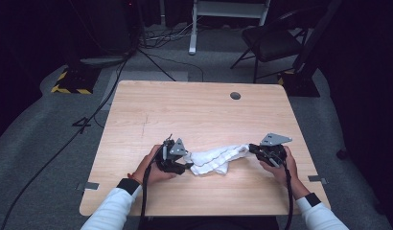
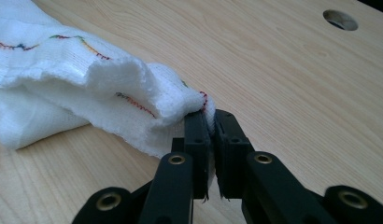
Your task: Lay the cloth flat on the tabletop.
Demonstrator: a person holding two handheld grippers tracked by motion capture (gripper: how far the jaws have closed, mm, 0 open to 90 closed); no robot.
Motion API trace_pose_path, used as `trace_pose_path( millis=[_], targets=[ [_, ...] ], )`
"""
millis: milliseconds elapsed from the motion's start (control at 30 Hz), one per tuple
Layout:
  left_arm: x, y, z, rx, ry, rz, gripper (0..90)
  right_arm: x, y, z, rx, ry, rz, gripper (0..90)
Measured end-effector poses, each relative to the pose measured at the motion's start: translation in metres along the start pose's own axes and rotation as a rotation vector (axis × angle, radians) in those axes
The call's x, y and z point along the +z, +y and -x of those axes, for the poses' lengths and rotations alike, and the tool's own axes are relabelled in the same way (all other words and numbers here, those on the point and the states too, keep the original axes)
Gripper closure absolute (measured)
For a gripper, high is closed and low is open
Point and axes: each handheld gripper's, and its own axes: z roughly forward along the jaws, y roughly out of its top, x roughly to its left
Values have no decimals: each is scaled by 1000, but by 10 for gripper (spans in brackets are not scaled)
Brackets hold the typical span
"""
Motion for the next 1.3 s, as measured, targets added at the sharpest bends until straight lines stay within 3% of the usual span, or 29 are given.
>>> trace_pose_path(
  millis=[100, 167, 200, 333, 467, 600, 733, 833, 933, 1000, 1100, 1167, 1300],
  targets=[
    [-6, 0, 10, 37, 13, 36, 286, 4, -1, 1, 8, -6, -13, 828],
    [-5, 2, 14, 52, -4, 51, 248, 7, -2, 2, 7, -20, -22, 764],
    [-3, 4, 16, 63, -12, 47, 241, 9, -2, 3, 11, -34, -27, 698],
    [13, 11, 26, 107, -44, 10, 222, 10, -3, 6, 37, -56, -48, 584],
    [23, 13, 31, 129, -48, -34, 232, 4, -2, 8, 37, -51, -35, 544],
    [26, 11, 26, 111, -49, -36, 378, -5, -2, 9, 20, -39, -41, 533],
    [25, 9, 19, 90, -36, -47, 518, -20, -4, 11, 30, -29, -4, 513],
    [23, 7, 16, 93, -45, -47, 613, -29, -6, 9, 32, 20, 36, 493],
    [18, 7, 15, 85, -49, -23, 662, -30, -10, 1, -12, 89, 42, 464],
    [14, 6, 15, 83, -57, -5, 623, -25, -12, -4, -33, 115, 21, 447],
    [13, 6, 20, 78, -76, -2, 391, -13, -14, -9, -58, 110, -18, 421],
    [16, 5, 22, 77, -83, -13, 255, -5, -15, -8, -48, 103, -38, 420],
    [28, 5, 25, 86, -71, -39, 182, 6, -20, -6, -55, 71, -76, 533]
  ],
)
